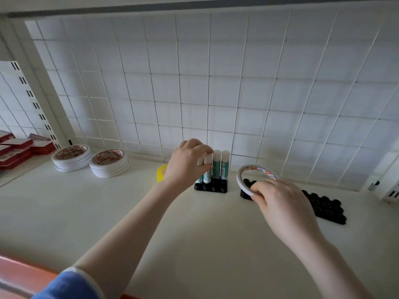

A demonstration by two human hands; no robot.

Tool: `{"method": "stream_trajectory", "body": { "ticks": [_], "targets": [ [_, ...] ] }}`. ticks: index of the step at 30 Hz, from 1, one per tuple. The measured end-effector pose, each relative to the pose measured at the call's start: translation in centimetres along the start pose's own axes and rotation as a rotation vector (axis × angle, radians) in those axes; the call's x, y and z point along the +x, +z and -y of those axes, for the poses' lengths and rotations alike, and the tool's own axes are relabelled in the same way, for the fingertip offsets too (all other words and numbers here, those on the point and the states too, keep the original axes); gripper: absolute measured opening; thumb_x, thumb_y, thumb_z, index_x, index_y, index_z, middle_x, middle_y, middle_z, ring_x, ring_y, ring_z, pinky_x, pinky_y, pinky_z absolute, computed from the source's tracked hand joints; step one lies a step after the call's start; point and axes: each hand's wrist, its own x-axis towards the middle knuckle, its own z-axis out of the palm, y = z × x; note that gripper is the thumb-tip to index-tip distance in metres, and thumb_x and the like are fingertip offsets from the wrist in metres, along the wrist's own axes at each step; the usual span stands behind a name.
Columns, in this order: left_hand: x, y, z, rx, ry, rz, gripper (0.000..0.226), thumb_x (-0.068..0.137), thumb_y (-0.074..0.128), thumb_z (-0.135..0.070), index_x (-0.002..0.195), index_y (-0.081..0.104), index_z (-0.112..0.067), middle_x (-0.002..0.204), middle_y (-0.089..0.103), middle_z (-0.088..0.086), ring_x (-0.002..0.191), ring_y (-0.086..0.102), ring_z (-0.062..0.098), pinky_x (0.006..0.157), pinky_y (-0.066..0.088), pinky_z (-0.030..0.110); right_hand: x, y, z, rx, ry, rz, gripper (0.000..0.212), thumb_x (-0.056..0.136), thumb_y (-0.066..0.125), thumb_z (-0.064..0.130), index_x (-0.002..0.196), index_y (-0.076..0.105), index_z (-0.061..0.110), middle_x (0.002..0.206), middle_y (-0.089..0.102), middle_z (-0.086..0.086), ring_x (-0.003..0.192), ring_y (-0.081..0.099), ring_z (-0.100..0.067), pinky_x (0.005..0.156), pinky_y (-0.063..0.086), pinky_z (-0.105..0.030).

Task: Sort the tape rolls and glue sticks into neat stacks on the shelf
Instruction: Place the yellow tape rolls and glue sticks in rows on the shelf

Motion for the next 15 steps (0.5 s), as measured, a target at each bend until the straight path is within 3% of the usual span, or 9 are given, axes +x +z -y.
{"method": "stream_trajectory", "body": {
  "ticks": [3, 6, 15],
  "targets": [
    [-0.1, 0.2, 0.4, 0.04, 0.041, -0.025, 0.027, 0.072, 0.076, -0.021, 0.098, 0.072, -0.015, 0.105, 0.065, 0.006, 0.096, 0.058, 0.032, 0.078, 0.047, 0.039, -0.2, 0.0, 0.0, 0.003, 0.005, 0.002, 0.031, 0.052, 0.088, 0.006, 0.055, 0.059, 0.015, 0.05, 0.053, 0.003, 0.047, 0.05, -0.024, 0.05, 0.027, -0.023],
    [-0.4, 0.4, 0.8, 0.104, 0.097, -0.069, 0.028, 0.082, 0.057, -0.037, 0.095, 0.073, -0.018, 0.105, 0.069, 0.003, 0.1, 0.061, 0.029, 0.079, 0.049, 0.038, -0.2, -0.1, -0.1, 0.012, -0.002, 0.001, 0.031, 0.051, 0.088, 0.006, 0.055, 0.058, 0.015, 0.05, 0.053, 0.003, 0.047, 0.05, -0.024, 0.049, 0.027, -0.023],
    [-1.0, 0.7, 0.7, 0.142, 0.151, -0.117, 0.03, 0.087, 0.049, -0.032, 0.094, 0.074, -0.016, 0.098, 0.072, -0.004, 0.109, 0.061, 0.026, 0.084, 0.046, 0.03, -0.4, -0.1, -0.4, 0.054, 0.024, 0.021, 0.029, 0.055, 0.087, 0.006, 0.057, 0.059, 0.015, 0.052, 0.054, 0.004, 0.049, 0.051, -0.024, 0.049, 0.03, -0.024]
  ]
}}
